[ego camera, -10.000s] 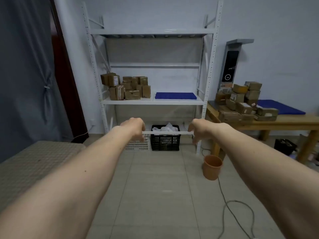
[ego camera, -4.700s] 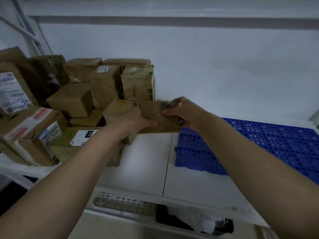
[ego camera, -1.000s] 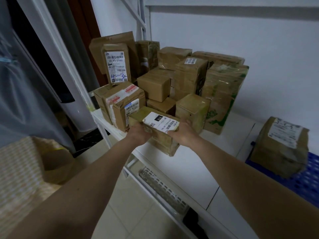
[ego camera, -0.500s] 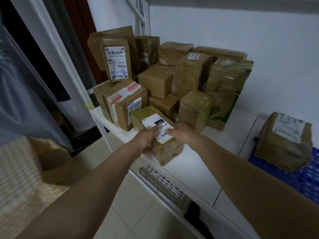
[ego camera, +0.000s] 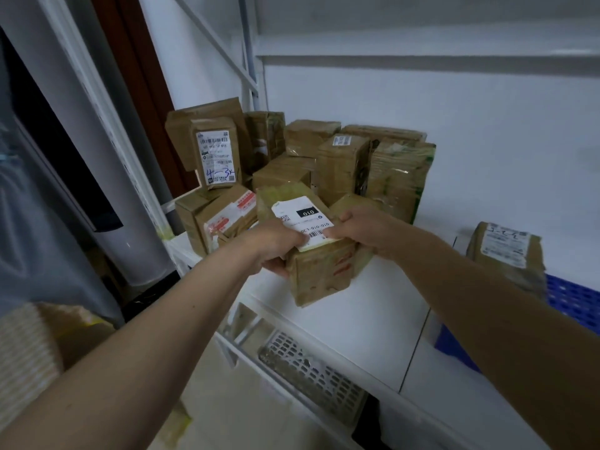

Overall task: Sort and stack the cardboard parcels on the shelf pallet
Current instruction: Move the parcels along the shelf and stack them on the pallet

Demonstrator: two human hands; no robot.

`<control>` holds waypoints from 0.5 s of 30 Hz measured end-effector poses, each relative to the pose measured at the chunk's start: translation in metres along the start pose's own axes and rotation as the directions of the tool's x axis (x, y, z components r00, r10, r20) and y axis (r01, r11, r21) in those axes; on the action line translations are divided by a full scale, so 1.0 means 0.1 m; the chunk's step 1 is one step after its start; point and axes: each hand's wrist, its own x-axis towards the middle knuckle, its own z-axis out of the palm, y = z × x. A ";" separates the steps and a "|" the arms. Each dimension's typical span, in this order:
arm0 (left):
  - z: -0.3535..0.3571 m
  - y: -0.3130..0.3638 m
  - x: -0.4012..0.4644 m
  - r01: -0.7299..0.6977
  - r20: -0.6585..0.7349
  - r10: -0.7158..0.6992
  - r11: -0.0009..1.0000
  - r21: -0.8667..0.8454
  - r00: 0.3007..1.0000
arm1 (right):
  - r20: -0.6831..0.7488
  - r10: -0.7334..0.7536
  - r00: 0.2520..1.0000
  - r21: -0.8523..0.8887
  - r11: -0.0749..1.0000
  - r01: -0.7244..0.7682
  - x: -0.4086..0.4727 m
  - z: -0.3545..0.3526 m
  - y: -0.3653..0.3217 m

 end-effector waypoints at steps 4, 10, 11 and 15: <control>-0.09 0.32 -0.18 -0.135 -0.022 0.137 0.989 0.067 0.990 | -0.121 -0.069 0.990 0.072 0.994 0.078 -0.21 -0.24 -0.16; 0.13 0.83 -0.22 -0.385 0.001 0.386 0.920 0.068 0.923 | -0.411 -0.042 0.911 0.258 0.953 0.161 -0.59 -0.71 -0.12; 0.23 0.94 -0.20 -0.412 0.035 0.410 0.909 0.064 0.911 | -0.453 -0.021 0.891 0.293 0.941 0.171 -0.67 -0.81 -0.07; 0.77 1.37 -0.14 -0.517 0.187 0.498 0.854 0.066 0.847 | -0.647 0.103 0.755 0.344 0.923 0.170 -1.02 -1.19 0.22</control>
